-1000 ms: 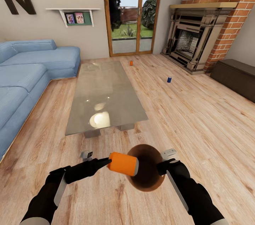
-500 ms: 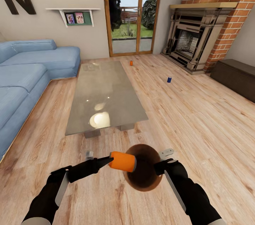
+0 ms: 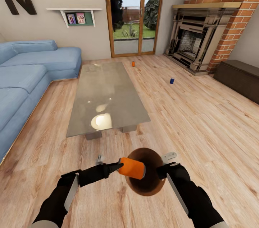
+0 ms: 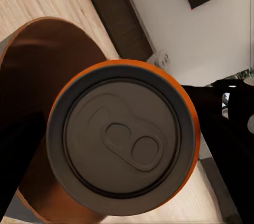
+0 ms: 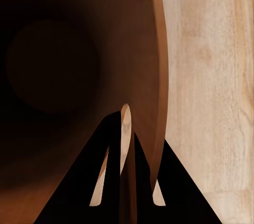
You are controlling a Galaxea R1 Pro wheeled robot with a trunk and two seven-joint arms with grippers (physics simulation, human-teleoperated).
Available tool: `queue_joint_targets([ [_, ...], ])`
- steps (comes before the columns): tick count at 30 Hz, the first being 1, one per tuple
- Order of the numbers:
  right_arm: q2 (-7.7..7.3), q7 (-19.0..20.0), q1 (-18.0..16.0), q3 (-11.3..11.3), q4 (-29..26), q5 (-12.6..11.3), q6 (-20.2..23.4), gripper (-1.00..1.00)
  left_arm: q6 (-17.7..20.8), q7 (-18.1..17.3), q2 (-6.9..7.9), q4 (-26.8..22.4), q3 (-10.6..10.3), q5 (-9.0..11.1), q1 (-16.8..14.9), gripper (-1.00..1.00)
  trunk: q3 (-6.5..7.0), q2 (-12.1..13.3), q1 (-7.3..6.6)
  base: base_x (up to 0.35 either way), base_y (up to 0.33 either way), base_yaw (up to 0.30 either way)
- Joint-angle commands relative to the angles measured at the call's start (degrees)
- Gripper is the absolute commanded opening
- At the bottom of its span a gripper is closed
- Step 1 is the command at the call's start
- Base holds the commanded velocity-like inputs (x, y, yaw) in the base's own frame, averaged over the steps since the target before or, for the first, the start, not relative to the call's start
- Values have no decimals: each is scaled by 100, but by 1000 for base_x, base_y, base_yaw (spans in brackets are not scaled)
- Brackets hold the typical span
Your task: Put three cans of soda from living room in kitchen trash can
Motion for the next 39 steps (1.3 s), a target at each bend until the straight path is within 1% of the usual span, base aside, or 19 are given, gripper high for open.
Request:
queue_joint_targets([
  [1, 1, 27, 1, -1, -1, -60, -3, -100, -1, -1, -32, 4, -8, -4, 0, -100, 1, 0, 0, 0, 0, 0],
  [5, -1, 26, 0, -1, 1, -62, -5, -100, -1, 152, -69, 7, -14, -6, 0, -100, 1, 0, 0, 0, 0, 0],
  [6, -1, 27, 1, -1, 1, -62, -5, -100, -1, 287, -75, 8, -14, -3, 0, 100, 1, 0, 0, 0, 0, 0],
  [7, 0, 27, 1, -1, 2, -60, -6, -100, -4, 441, -81, 7, -15, 5, 0, 100, 1, 0, 0, 0, 0, 0],
  [10, 1, 29, 3, -1, 2, -61, -5, -100, -2, 536, -85, 1, -34, 10, 0, 100, 1, 0, 0, 0, 0, 0],
  [14, 1, 27, 1, -1, 2, -61, -3, -100, 1, 476, -82, -19, -29, 23, 0, 100, 1, 0, 0, 0, 0, 0],
  [16, 0, 31, 1, -1, 2, -62, -2, -100, 14, 188, -78, -29, -21, 34, 0, 100, 1, 0, 0, 0, 0, 0],
  [18, -1, 32, -1, -1, 2, -62, -1, -100, 26, -385, -48, -31, -5, 42, 0, 100, 1, 0, 0, 0, 0, 0],
  [19, -2, 32, -2, -1, 2, -62, -1, -100, 28, -530, -33, -28, 0, 42, 0, 100, 1, 0, 0, 0, 0, 0],
  [20, -4, 33, -2, -1, 2, -62, 0, -100, 32, -895, 65, -20, 20, 42, 0, 100, 1, 0, 0, 0, 0, 0],
  [24, -6, 37, -3, -1, 2, -62, 0, -100, 34, -1198, 413, -3, 75, 41, 0, 100, 1, 0, 0, 0, 0, 0],
  [25, -7, 40, -3, -1, 2, -62, 0, -100, 34, -1345, 664, 12, 151, 41, 0, 100, 1, 0, 0, 0, 0, 0],
  [26, -7, 40, -1, -1, 2, -62, 0, -100, 32, -1419, 742, 31, 185, 41, 0, 100, 1, 0, 0, 0, 0, 0],
  [27, -7, 41, -2, -1, 2, -62, 0, -100, 30, -1598, 884, 94, 266, 41, 0, 100, 1, 0, 0, 0, 0, 0],
  [30, -8, 45, 0, -1, 2, -62, 0, -100, 26, -1879, 1093, 220, 436, 38, 0, 100, 1, 0, 0, 0, 0, 0],
  [31, -8, 47, -1, -1, 2, -62, 0, -100, 21, -1998, 1242, 306, 563, 36, 0, 100, 1, 0, 0, 0, 0, 0],
  [32, -8, 48, 1, -1, 2, -62, 0, -100, 18, -2041, 1315, 348, 621, 36, 0, 100, 1, 0, 0, 0, 0, 0],
  [34, -8, 49, -1, -1, 2, -62, 0, -100, 6, -2141, 1602, 534, 787, 29, 0, 100, 1, 0, 0, 0, 0, 0],
  [39, -8, 50, -2, -6, 2, -62, 0, -100, -163, -2185, 1945, 861, 883, 22, 0, 100, 1, 0, 0, 0, 0, 0],
])
